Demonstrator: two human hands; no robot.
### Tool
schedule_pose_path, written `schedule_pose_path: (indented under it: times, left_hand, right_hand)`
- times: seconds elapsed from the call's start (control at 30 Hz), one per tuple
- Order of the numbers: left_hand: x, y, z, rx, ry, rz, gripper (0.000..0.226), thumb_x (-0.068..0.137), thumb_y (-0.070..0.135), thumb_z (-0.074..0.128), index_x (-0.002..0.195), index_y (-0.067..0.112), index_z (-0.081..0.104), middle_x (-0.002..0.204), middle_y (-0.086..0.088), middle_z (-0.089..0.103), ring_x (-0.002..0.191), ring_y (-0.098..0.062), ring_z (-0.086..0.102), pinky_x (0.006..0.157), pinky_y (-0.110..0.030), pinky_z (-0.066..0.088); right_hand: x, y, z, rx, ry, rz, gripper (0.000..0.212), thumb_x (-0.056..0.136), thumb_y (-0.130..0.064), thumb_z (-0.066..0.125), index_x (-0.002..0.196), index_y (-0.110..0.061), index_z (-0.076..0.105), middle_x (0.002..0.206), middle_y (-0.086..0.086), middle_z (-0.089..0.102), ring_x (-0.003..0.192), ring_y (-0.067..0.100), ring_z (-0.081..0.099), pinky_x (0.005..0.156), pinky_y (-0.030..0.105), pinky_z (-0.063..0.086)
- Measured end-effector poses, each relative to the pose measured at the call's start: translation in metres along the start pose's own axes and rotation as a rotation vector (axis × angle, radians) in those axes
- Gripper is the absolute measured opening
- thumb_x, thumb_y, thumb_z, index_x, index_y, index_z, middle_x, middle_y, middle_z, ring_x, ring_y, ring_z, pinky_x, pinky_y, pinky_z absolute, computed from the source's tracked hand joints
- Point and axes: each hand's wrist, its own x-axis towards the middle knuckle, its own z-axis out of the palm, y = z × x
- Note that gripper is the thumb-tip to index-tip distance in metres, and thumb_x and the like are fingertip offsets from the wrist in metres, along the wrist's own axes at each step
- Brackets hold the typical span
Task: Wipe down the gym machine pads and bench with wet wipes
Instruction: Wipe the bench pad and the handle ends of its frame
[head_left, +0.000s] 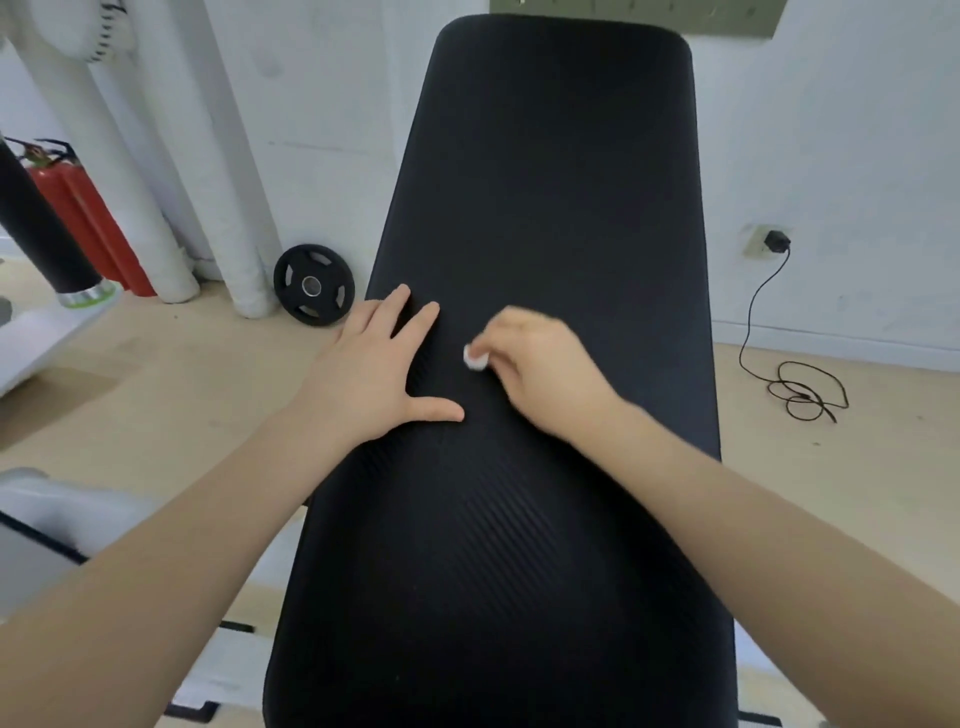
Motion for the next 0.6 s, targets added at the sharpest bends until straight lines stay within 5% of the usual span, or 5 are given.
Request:
schedule_pose_path:
  times: [0.2, 0.33, 0.43, 0.6]
  left_hand:
    - [-0.023, 0.013, -0.007, 0.009, -0.090, 0.107, 0.114, 0.069, 0.066, 0.063, 0.150, 0.017, 0.000, 0.156, -0.002, -0.018, 0.144, -0.025, -0.002, 0.116, -0.038, 0.014]
    - [-0.038, 0.020, 0.002, -0.049, -0.045, 0.042, 0.114, 0.066, 0.073, 0.057, 0.149, 0.014, 0.008, 0.157, -0.001, 0.001, 0.143, -0.024, 0.006, 0.116, -0.036, 0.014]
    - [-0.043, 0.028, 0.008, -0.012, -0.039, 0.008, 0.119, 0.062, 0.076, 0.058, 0.149, 0.012, 0.007, 0.157, -0.002, 0.004, 0.143, -0.023, 0.008, 0.115, -0.036, 0.016]
    - [-0.042, 0.033, 0.009, -0.003, -0.032, -0.021, 0.120, 0.062, 0.073, 0.061, 0.149, 0.011, 0.006, 0.158, -0.004, 0.002, 0.143, -0.024, 0.007, 0.115, -0.035, 0.016]
  right_hand:
    - [-0.055, -0.027, -0.008, -0.004, -0.159, -0.135, 0.023, 0.070, 0.011, 0.066, 0.085, -0.006, 0.068, 0.085, 0.013, 0.062, 0.072, 0.029, 0.060, 0.062, 0.032, 0.051]
    - [-0.005, 0.020, -0.028, -0.045, 0.149, 0.126, 0.019, 0.081, 0.007, 0.054, 0.088, -0.002, 0.070, 0.092, 0.017, 0.062, 0.083, 0.034, 0.061, 0.075, 0.032, 0.048]
    - [0.006, 0.038, -0.027, -0.074, 0.109, 0.269, 0.023, 0.087, 0.005, 0.048, 0.094, -0.003, 0.069, 0.101, 0.014, 0.061, 0.092, 0.031, 0.058, 0.081, 0.032, 0.047]
    - [-0.035, 0.008, -0.019, -0.029, 0.016, 0.023, 0.021, 0.074, 0.004, 0.053, 0.079, -0.007, 0.070, 0.085, 0.011, 0.066, 0.076, 0.033, 0.063, 0.071, 0.041, 0.054]
